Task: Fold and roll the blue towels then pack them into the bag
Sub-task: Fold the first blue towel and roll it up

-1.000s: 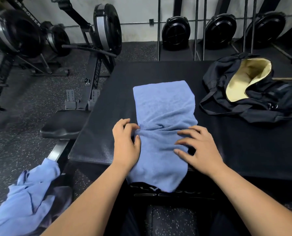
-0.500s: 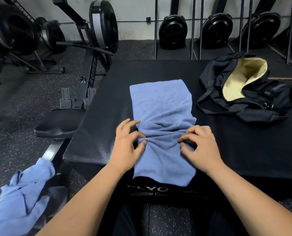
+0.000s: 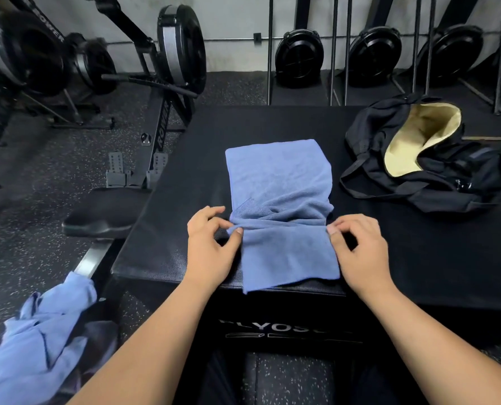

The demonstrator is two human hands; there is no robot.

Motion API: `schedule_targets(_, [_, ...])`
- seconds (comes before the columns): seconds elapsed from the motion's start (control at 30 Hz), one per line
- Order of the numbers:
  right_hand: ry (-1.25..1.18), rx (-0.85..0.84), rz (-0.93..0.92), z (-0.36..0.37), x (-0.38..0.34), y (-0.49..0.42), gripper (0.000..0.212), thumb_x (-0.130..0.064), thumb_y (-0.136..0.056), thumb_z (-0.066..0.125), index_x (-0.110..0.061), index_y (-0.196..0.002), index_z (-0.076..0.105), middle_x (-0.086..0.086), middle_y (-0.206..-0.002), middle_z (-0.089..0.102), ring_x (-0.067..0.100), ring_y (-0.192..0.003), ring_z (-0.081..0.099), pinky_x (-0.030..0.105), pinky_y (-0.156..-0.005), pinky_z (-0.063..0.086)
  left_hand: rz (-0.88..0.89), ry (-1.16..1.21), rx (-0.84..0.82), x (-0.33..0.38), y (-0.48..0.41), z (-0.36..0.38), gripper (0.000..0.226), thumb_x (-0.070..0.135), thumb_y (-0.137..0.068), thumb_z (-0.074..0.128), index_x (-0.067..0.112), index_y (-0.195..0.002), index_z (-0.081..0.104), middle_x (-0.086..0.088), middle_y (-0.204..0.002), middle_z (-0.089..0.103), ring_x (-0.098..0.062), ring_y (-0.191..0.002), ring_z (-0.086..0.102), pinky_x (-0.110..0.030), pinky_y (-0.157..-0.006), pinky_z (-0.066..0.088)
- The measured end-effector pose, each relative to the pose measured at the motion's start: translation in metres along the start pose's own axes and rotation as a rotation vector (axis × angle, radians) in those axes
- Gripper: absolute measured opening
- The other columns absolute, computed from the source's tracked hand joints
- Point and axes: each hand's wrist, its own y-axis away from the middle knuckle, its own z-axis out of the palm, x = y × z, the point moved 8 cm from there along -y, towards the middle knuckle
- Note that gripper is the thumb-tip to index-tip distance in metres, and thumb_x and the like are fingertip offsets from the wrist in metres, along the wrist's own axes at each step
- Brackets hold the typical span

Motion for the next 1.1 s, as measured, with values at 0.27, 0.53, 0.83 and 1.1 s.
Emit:
schedule_targets(0.27, [0.083, -0.152, -0.012, 0.019, 0.000, 0.002, 0.023, -0.040, -0.082, 0.086, -0.032, -0.072, 0.068, -0.017, -0.087, 0.057, 0.014, -0.094, 0.050, 0.037, -0.083, 0.047, 0.306, -0.120, -0.101, 0.034, 0.011, 0.015, 0.028, -0.005, -0.081, 0.070, 0.022, -0.087, 0.071, 0.003, -0.143, 0.050, -0.024, -0.140, 0.035, -0.037, -0.108, 0.042])
schedule_targets(0.53, [0.133, -0.303, -0.134, 0.029, -0.009, 0.008, 0.042, -0.035, -0.087, 0.050, -0.035, -0.118, 0.078, -0.017, -0.113, 0.054, 0.017, -0.113, 0.043, 0.051, -0.099, 0.042, 0.536, -0.302, -0.485, 0.047, 0.030, 0.040, 0.040, 0.042, -0.074, 0.082, 0.024, -0.106, 0.067, -0.003, -0.161, 0.040, -0.033, -0.159, 0.016, -0.049, -0.127, 0.021])
schedule_targets(0.83, [0.131, -0.198, -0.038, 0.026, 0.006, 0.001, 0.031, -0.050, -0.091, 0.066, -0.021, -0.091, 0.078, -0.011, -0.101, 0.054, 0.020, -0.105, 0.044, 0.040, -0.094, 0.045, 0.286, -0.089, -0.229, 0.026, 0.008, 0.020, 0.013, 0.026, -0.097, 0.075, 0.022, -0.084, 0.072, 0.009, -0.149, 0.054, -0.022, -0.153, 0.026, -0.026, -0.123, 0.020])
schedule_targets(1.1, [0.098, -0.130, 0.100, 0.016, 0.008, -0.001, 0.017, -0.037, -0.082, 0.086, -0.032, -0.082, 0.071, -0.015, -0.097, 0.053, 0.012, -0.101, 0.046, 0.012, -0.084, 0.037, 0.071, -0.047, -0.071, 0.008, -0.003, 0.014, 0.014, 0.021, -0.089, 0.083, 0.026, -0.090, 0.071, 0.009, -0.135, 0.059, -0.013, -0.144, 0.035, -0.014, -0.115, 0.024])
